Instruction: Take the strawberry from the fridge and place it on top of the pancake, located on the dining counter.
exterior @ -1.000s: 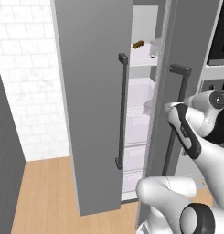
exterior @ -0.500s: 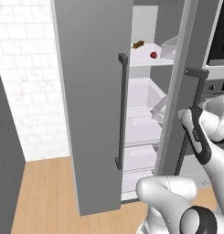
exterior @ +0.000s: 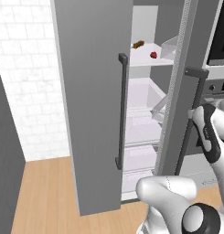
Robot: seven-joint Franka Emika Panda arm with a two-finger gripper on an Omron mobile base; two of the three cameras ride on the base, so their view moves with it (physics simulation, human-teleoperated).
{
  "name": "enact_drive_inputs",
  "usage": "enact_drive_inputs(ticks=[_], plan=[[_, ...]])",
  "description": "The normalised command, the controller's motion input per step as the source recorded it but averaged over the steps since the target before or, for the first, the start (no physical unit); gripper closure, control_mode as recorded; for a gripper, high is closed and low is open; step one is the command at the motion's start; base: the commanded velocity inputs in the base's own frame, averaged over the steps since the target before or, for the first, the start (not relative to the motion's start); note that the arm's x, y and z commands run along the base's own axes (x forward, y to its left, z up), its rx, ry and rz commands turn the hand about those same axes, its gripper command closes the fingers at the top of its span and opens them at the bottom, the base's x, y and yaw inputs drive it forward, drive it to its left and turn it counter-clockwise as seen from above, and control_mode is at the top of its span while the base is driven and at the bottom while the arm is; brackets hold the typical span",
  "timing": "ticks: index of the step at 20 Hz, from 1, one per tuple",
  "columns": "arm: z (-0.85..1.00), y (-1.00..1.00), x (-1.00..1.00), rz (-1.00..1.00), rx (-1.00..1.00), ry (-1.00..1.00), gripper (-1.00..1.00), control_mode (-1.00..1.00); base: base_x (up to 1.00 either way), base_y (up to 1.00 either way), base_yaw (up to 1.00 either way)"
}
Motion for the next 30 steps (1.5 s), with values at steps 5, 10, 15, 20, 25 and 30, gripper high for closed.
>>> enact_drive_inputs(ticks=[5,10,15,20,25,30], plan=[[0.1,-0.21,-0.84,0.0,0.0,-0.09,-1.0,-1.0,0.0,0.0,0.0],[0.26,0.1,-1.0,0.0,-0.05,-0.24,-1.0,-1.0,0.0,0.0,0.0],[0.61,0.43,-0.87,0.0,-0.16,-0.18,-1.0,-1.0,0.0,0.0,0.0],[0.53,0.65,-0.45,0.0,-0.2,-0.07,-1.0,-1.0,0.0,0.0,0.0],[0.49,0.86,-0.08,0.0,-0.23,-0.01,-1.0,-1.0,0.0,0.0,0.0],[0.44,0.95,0.0,-0.02,-0.25,0.03,-1.0,-1.0,0.0,0.0,0.0]])
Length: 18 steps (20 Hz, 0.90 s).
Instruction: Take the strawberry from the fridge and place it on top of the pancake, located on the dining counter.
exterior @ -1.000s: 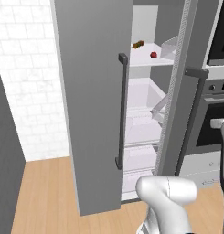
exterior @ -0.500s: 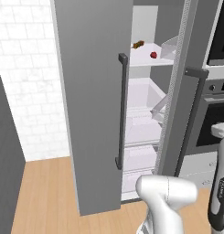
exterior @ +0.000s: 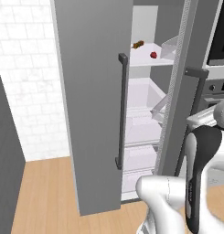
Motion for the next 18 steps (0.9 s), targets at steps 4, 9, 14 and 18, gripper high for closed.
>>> enact_drive_inputs(ticks=[4,9,14,18], plan=[[0.0,0.75,0.26,-0.04,-0.23,0.08,-1.0,-1.0,0.0,0.0,0.0],[-0.16,0.75,0.49,-0.11,-0.2,0.04,-1.0,-1.0,0.0,0.0,0.0],[-0.36,0.63,0.62,-0.18,-0.12,0.02,-1.0,-1.0,0.0,0.0,0.0],[-0.03,0.23,0.97,-0.12,-0.05,0.09,-1.0,-1.0,0.0,0.0,0.0]])
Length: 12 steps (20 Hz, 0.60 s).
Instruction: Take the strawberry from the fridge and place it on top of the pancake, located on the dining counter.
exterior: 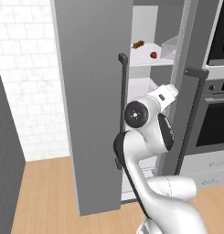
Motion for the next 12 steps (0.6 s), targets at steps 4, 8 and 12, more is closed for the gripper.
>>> enact_drive_inputs(ticks=[4,8,12], plan=[[-0.09,0.0,0.99,-0.15,-0.01,0.1,-1.0,-1.0,0.0,0.0,0.0],[-0.09,-0.01,0.96,-0.14,0.0,0.15,-1.0,-1.0,0.0,0.0,0.0],[-0.02,-0.45,0.93,-0.07,0.0,0.28,-1.0,-1.0,0.0,0.0,0.0]])
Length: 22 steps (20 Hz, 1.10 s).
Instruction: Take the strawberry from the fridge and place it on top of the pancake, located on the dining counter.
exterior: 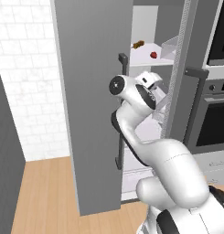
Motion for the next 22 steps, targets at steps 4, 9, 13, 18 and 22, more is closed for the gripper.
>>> enact_drive_inputs(ticks=[4,9,13,18,22], plan=[[-0.01,-0.73,0.61,-0.01,0.03,0.16,-1.0,-1.0,0.0,0.0,0.0],[-0.02,-0.57,0.47,0.0,0.01,0.12,-1.0,-1.0,0.0,0.0,0.0],[0.0,-0.78,-0.02,0.0,0.03,0.0,-1.0,-1.0,0.0,0.0,0.0],[0.0,-0.8,-0.29,0.0,0.03,-0.01,-1.0,-1.0,0.0,0.0,0.0],[0.0,-0.86,-0.29,0.0,0.03,-0.02,-1.0,-1.0,0.0,0.0,0.0]])
